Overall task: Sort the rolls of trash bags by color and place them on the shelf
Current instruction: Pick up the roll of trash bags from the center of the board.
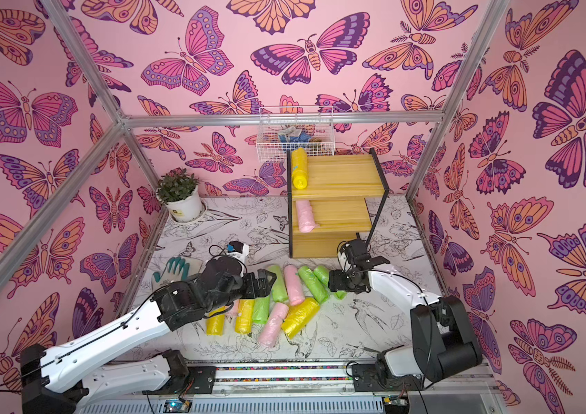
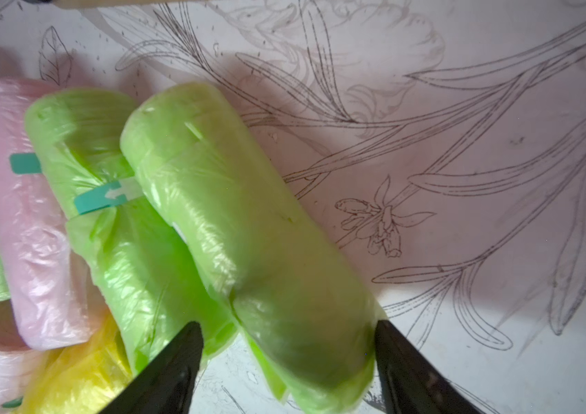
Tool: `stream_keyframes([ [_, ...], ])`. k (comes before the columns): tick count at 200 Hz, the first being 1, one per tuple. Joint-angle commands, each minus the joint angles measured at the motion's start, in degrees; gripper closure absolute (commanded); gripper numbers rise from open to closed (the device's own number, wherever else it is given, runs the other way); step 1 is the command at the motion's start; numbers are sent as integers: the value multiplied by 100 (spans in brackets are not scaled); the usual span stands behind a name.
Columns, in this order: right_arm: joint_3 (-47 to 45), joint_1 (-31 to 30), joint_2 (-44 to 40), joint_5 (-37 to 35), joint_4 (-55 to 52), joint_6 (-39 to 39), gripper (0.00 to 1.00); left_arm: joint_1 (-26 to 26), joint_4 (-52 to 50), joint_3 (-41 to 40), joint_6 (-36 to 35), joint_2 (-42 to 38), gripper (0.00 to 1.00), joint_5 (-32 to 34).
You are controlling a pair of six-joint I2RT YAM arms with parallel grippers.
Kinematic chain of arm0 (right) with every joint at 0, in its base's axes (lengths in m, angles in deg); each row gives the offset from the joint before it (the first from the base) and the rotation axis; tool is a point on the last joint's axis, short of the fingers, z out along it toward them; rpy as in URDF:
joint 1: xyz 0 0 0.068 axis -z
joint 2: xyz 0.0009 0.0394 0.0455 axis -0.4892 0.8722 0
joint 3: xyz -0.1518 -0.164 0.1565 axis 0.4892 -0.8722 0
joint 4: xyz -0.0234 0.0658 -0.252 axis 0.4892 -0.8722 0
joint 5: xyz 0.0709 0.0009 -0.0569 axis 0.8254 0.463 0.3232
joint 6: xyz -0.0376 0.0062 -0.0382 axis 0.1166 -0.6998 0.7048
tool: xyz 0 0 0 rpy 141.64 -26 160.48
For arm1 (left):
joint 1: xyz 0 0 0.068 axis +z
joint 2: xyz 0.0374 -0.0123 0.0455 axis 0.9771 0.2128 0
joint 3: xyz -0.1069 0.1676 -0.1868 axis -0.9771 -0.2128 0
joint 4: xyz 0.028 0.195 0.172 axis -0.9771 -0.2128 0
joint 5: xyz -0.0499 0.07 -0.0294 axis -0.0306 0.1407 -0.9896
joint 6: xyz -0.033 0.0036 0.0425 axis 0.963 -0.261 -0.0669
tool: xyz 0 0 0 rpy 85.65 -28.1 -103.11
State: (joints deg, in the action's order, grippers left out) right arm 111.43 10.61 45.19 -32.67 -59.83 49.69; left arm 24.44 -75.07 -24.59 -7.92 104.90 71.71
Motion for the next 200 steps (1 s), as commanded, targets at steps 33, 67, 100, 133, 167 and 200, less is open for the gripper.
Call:
stream_keyframes([
  [33, 454, -193, 278, -426, -429, 233, 23, -16, 44, -123, -7, -74, 0, -9],
  [67, 610, -215, 357, -594, -657, 288, 23, -16, 45, -168, 2, -132, 0, 26],
  [100, 556, -268, 505, -261, -566, 245, 24, -16, 49, -168, 10, -106, 0, -1],
  [133, 288, -349, 569, -47, -211, 42, 26, -16, 44, -171, 10, -114, 0, 0],
  [167, 390, -497, 722, -178, -310, 61, 27, -16, 42, -186, -7, -136, 0, -7],
  [200, 366, -582, 785, -249, -308, -93, 29, -16, 50, -221, 10, -167, 0, 8],
])
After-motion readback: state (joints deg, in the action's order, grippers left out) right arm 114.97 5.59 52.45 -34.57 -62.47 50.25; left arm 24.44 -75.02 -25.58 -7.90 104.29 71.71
